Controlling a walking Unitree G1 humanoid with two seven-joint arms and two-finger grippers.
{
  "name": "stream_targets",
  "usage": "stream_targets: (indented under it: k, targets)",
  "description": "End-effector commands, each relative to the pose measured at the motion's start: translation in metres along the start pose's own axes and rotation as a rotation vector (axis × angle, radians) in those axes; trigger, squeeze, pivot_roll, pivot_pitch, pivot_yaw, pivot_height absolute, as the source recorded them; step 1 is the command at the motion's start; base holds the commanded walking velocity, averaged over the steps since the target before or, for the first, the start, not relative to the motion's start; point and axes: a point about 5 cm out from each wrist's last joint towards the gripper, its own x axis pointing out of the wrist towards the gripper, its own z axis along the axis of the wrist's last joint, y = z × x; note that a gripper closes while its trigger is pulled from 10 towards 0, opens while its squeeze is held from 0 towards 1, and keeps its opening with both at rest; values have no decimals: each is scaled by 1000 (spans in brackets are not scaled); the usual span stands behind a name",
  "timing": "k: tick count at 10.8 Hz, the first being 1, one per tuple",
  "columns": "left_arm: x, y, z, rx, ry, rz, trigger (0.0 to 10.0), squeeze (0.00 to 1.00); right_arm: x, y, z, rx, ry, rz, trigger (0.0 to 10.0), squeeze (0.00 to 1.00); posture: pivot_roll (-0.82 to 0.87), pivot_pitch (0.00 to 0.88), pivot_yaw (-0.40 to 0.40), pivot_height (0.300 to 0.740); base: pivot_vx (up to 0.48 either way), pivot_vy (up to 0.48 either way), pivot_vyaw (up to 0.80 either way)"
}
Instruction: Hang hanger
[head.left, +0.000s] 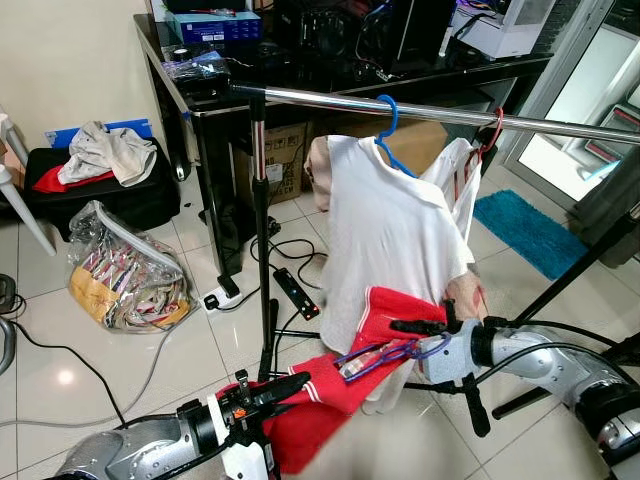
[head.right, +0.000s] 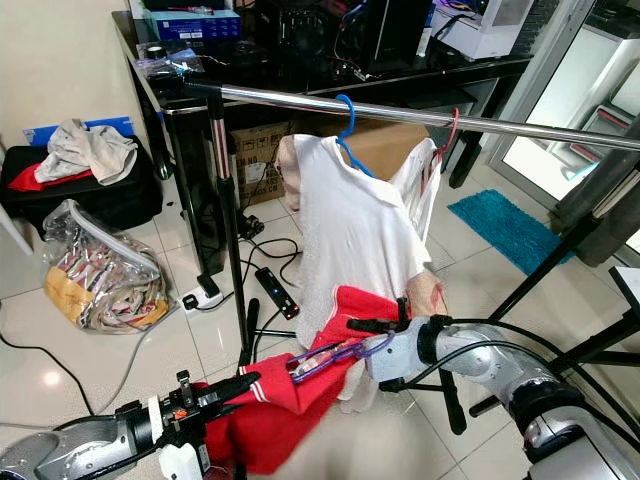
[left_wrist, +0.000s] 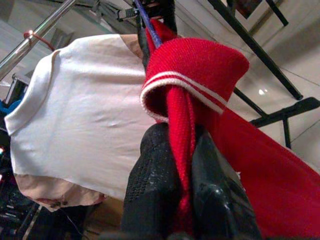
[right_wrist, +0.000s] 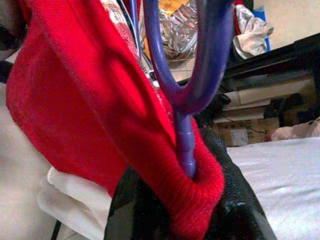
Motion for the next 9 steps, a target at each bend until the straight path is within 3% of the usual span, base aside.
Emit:
stream_targets:
  k: [1,3,4,9]
  targets:
    - [9,2,4,-3,-41,4,10000,0,1,-5,8,-14,-53,-25,0,0,269,9,-67,740,0,0,0]
    - [9,2,2,-9,-22,11,10000,0,0,-7,7,-10,-54,-21,0,0,275,10,-70,740,0,0,0]
    - [8,4,2,-16,-24,27,10000,1000,0,-8,7,-10,-54,-23,0,0,275,10,-70,740,0,0,0]
    - [0,11,0,70,-10,46,10000,1000,-5,-11,-3,29,8,-57,0,0,282,4,-67,740,0,0,0]
